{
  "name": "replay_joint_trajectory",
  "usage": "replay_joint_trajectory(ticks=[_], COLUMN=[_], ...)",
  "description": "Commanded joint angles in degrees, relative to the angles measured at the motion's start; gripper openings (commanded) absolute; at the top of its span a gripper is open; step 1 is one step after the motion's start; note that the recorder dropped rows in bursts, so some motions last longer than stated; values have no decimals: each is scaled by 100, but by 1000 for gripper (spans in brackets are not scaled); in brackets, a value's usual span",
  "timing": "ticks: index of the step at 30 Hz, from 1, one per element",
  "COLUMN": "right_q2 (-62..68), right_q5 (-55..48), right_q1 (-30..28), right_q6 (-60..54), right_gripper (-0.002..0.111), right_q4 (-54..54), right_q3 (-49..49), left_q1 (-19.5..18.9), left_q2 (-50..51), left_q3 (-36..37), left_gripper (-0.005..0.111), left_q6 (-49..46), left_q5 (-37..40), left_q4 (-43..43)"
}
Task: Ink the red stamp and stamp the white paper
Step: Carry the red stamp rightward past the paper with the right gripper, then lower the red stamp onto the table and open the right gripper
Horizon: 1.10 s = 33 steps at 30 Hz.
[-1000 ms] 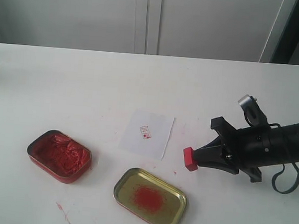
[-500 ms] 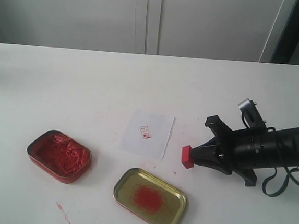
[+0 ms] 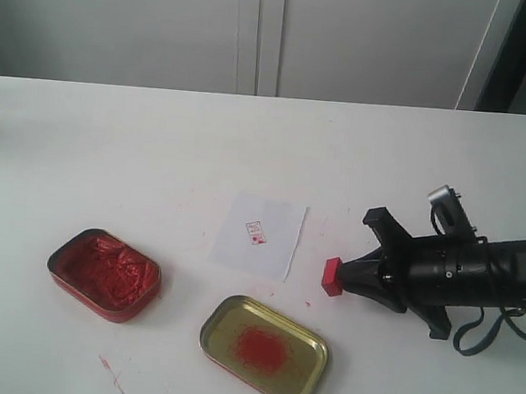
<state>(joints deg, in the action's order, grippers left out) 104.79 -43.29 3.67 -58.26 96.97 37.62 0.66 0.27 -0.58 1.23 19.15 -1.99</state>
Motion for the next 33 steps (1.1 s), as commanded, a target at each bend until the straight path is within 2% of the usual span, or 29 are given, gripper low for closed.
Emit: replay_joint_trajectory(ticks=[1,5,23,29,33], right_q2=[-13,-13,-13,-13,-13], right_q5=[107,325,648,611,603], right_q1=[221,379,379,379,367], right_q6=[-188,-194,-131,-47,-108], right_gripper=[0,0,0,20,39], right_q4=[298,298,298,298,298], right_q3=[-37,-37,-170,-170,-170], left_q1=[-12,-12,-12,-12,-12], left_q2=[-27,-27,-27,-27,-27], left_q3=[58,58,58,58,58], left_gripper=[0,0,0,0,0], left_q6=[1,1,1,1,1], left_q5=[40,40,40,40,40], left_q4=[3,3,3,3,3])
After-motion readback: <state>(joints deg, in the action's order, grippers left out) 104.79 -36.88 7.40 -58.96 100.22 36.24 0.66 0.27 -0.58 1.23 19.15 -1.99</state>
